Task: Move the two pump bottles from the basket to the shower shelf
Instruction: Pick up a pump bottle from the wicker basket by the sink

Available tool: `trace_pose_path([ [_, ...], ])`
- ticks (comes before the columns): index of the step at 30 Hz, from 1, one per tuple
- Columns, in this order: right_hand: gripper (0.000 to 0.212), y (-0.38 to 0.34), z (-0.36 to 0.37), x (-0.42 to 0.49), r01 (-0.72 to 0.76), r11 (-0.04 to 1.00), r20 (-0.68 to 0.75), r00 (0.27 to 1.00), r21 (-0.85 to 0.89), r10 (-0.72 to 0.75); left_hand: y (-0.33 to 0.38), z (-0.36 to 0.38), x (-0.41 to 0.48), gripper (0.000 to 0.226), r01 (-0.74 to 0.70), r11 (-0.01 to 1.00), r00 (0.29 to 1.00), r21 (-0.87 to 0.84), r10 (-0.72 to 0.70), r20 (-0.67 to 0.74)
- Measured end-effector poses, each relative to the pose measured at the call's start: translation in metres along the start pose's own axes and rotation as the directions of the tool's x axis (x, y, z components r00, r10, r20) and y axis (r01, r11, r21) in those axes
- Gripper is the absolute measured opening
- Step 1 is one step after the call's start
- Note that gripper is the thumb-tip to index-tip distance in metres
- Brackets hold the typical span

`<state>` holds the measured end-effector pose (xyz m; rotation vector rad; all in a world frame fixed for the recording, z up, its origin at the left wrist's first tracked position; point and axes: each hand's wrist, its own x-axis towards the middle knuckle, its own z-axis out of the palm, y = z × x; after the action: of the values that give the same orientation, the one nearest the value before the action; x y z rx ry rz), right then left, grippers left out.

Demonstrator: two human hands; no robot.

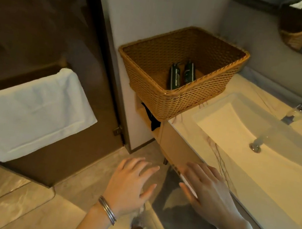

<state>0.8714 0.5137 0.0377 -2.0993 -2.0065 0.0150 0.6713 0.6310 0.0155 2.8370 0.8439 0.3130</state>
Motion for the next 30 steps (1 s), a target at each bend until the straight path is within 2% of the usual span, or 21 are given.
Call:
trace_pose_path([
  [7, 0.042, 0.005, -0.020, 0.107, -0.089, 0.995, -0.047, 0.995, -0.035, 0.087, -0.075, -0.034, 0.095, 0.044, -0.099, 0.995, 0.992, -0.005, 0.098, -0.082],
  [12, 0.039, 0.006, -0.016, 0.157, -0.149, 0.989, -0.058, 0.987, -0.018, 0.148, -0.111, -0.044, 0.140, 0.045, -0.156, 0.988, 0.986, -0.001, 0.156, -0.060],
  [17, 0.034, 0.020, -0.018, 0.192, -0.151, 0.988, -0.089, 0.984, 0.028, 0.153, -0.133, -0.047, 0.166, 0.045, -0.187, 0.982, 0.980, -0.031, 0.185, -0.067],
  [20, 0.034, 0.036, -0.024, 0.217, -0.106, 0.994, -0.124, 0.986, 0.036, 0.109, -0.143, -0.050, 0.186, 0.045, -0.178, 0.983, 0.979, -0.037, 0.173, -0.105],
  [25, 0.040, 0.063, -0.029, 0.251, -0.071, 0.996, -0.112, 0.991, 0.058, 0.077, -0.145, -0.054, 0.220, 0.042, -0.191, 0.977, 0.969, -0.089, 0.173, -0.176],
  [30, 0.042, 0.091, -0.030, 0.288, -0.074, 0.997, -0.082, 0.994, 0.013, 0.075, -0.161, -0.054, 0.262, 0.043, -0.148, 0.987, 0.978, -0.068, 0.136, -0.157],
])
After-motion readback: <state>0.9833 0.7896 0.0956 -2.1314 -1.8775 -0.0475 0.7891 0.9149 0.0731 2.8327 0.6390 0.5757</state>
